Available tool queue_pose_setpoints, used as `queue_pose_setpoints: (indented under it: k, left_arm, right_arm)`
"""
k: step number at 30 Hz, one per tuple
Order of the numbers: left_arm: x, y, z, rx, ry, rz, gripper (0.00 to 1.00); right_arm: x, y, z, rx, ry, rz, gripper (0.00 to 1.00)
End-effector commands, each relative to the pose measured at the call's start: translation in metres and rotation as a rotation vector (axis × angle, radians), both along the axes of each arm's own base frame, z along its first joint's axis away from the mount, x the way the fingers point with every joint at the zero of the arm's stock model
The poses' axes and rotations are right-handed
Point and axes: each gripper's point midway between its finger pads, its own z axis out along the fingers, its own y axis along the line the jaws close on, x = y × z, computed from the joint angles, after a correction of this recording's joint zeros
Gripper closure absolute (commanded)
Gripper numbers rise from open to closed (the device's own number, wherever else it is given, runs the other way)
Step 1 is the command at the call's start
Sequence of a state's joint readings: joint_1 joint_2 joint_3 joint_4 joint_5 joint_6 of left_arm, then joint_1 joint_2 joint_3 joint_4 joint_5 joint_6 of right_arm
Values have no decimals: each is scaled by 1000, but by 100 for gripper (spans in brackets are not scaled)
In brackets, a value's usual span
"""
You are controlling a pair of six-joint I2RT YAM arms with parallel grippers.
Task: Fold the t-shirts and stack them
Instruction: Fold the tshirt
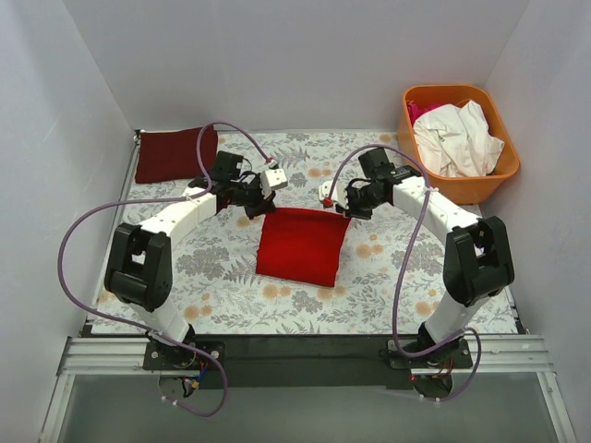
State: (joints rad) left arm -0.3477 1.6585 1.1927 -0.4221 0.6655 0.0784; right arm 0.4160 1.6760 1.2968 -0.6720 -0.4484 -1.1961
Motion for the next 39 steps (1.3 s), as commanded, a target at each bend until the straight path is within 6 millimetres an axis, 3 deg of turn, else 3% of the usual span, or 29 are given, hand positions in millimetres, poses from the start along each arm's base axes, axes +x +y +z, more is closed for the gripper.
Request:
queue_pose_setpoints:
  k: [1, 6, 9, 13, 17, 27, 31, 34, 39]
  left_arm:
    - [31, 11, 7, 14, -86, 51, 100]
    - [44, 15, -15, 8, -16, 103, 100]
    - [45, 22, -13, -11, -4, 121, 100]
    - [44, 30, 1, -29, -23, 136, 100]
    - [35, 33, 15, -42, -37, 135, 100]
    - [4, 38, 19, -42, 46, 104, 100]
    - [1, 44, 13, -21, 81, 149, 100]
    - [5, 51, -3, 13, 126, 202, 100]
    - [27, 55, -18, 37, 101, 236, 100]
  right_arm:
    - [18, -12, -7, -49, -22, -25, 99]
    - [42, -15, -25, -66, -45, -66, 99]
    - [52, -12, -19, -45, -41, -90, 99]
    - [50, -2, 4, 21, -59, -81, 99]
    - [47, 7, 16, 50, -68, -71, 99]
    - [47, 17, 31, 80, -94, -47, 99]
    - [50, 22, 26, 76, -91, -33, 99]
    - [55, 25, 17, 65, -78, -34, 99]
    - [67, 24, -5, 27, -48, -56, 99]
